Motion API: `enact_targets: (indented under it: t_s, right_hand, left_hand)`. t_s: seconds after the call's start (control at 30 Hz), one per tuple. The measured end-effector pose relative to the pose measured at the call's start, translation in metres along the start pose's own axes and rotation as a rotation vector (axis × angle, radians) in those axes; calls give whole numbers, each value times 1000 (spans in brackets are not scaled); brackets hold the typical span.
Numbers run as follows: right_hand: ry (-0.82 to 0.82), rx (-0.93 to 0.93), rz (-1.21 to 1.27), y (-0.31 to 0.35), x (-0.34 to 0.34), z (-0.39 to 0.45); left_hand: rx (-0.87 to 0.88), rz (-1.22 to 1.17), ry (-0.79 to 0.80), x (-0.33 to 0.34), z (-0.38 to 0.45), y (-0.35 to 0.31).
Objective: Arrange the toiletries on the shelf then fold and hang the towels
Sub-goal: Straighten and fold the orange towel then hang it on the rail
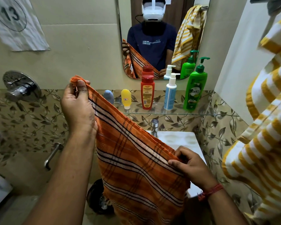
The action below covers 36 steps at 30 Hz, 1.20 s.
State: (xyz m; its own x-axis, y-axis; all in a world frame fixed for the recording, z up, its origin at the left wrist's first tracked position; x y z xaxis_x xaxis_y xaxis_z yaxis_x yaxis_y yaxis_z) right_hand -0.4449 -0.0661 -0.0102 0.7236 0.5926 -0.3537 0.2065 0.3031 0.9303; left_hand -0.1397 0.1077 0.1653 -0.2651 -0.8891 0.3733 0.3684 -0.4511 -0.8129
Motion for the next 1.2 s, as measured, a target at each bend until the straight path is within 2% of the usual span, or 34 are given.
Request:
enact_targets:
  t_s: [0.3,0.6,0.7,0.77,0.87,0.97,1.07,1.13,1.2]
  right_hand:
    - [-122,28,-123,-7,-8,-4]
    - [-196,70,-83,-10,-15,-7]
    - [-234,70,-42,-4,-19,-8]
    - [-251,43,-15,9,-21,-8]
    - [-208,-34,-25,47,-11,-5]
    - [-141,-121,-55,91,2,-1]
    - [-59,-167,-78,122,10,4]
    - [-34,-194,-100,134,10,6]
    - [-18,-209,-102,140,7,10]
  left_hand:
    - [-25,6,12,-3,-5,11]
    - [-41,2,25,-4,-8,14]
    - [-25,108,53,-3,-10,10]
    - [13,228,169,7,-16,5]
    - [27,312,505,42,-46,5]
    - [-52,303,904,77,-100,16]
    - [-126,189,1234,95,-143,31]
    - [-178,117,1361,96,-156,35]
    - [-185,92,1406,96,-157,34]
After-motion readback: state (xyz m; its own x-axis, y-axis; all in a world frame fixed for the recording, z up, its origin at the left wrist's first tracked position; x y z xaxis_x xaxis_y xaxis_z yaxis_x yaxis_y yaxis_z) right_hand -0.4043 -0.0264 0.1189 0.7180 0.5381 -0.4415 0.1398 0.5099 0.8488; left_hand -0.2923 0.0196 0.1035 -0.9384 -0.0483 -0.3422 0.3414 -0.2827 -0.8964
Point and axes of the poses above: each hand's wrist, its own z-axis towards the middle knuckle, its own x-axis out of the palm, y = z × x, the point moved 10 cm from there along z, towards the middle knuckle, and after that the axes turned 10 degrees about x, right-handed, at the moved point
